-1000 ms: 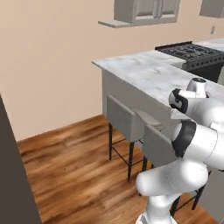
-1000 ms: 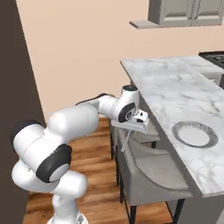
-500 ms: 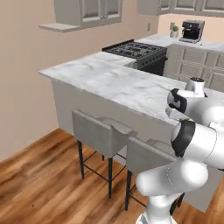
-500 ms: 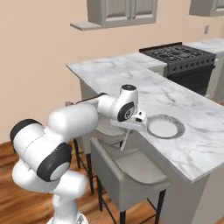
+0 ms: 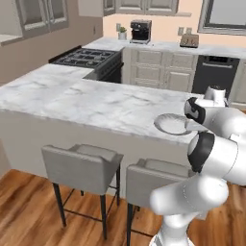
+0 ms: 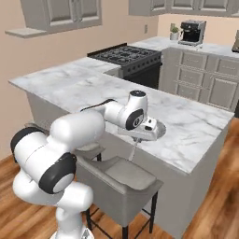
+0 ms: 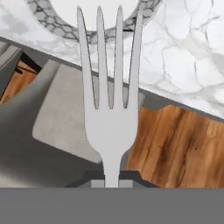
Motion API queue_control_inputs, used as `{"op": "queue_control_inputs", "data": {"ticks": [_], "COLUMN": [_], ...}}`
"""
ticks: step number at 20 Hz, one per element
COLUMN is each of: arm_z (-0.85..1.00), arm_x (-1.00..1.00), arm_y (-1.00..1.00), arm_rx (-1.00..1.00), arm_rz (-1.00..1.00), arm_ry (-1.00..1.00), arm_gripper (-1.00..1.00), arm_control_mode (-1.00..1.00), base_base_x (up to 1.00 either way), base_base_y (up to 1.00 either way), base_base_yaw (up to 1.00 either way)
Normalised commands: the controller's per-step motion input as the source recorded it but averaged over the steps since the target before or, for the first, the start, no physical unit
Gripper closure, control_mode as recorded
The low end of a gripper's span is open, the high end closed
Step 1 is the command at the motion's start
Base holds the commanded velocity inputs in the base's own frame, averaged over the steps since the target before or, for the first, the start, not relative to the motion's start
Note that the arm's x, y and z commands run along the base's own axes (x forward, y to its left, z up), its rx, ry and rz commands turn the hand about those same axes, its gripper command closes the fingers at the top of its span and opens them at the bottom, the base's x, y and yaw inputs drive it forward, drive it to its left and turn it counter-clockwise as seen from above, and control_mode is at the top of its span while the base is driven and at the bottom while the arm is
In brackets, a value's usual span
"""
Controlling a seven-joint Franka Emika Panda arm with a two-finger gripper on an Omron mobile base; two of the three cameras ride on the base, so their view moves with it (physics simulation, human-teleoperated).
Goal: Take the fork and place it on the left side of the plate. Then take the spoon and place it on the right side of the plate. Make sure they're directly next to the plate.
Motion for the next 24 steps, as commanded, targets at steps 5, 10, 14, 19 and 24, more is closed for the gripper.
{"op": "queue_control_inputs", "data": {"ticks": [5, 10, 14, 19, 24], "arm_z": [0.0, 0.0, 0.0, 0.0, 0.0], "arm_x": [0.0, 0.0, 0.0, 0.0, 0.0], "arm_y": [0.0, 0.0, 0.0, 0.0, 0.0], "arm_rx": [0.0, 0.0, 0.0, 0.0, 0.0], "arm_rz": [0.0, 0.0, 0.0, 0.0, 0.0], "arm_ry": [0.0, 0.0, 0.0, 0.0, 0.0], "arm_gripper": [1.0, 1.0, 1.0, 1.0, 1.0], "arm_control_mode": [1.0, 1.0, 1.0, 1.0, 1.0], "base_base_x": [0.47, 0.45, 0.33, 0.0, 0.0], "base_base_y": [0.43, 0.39, 0.34, 0.02, 0.0], "base_base_yaw": [-0.52, -0.57, -0.42, 0.0, 0.0]}}
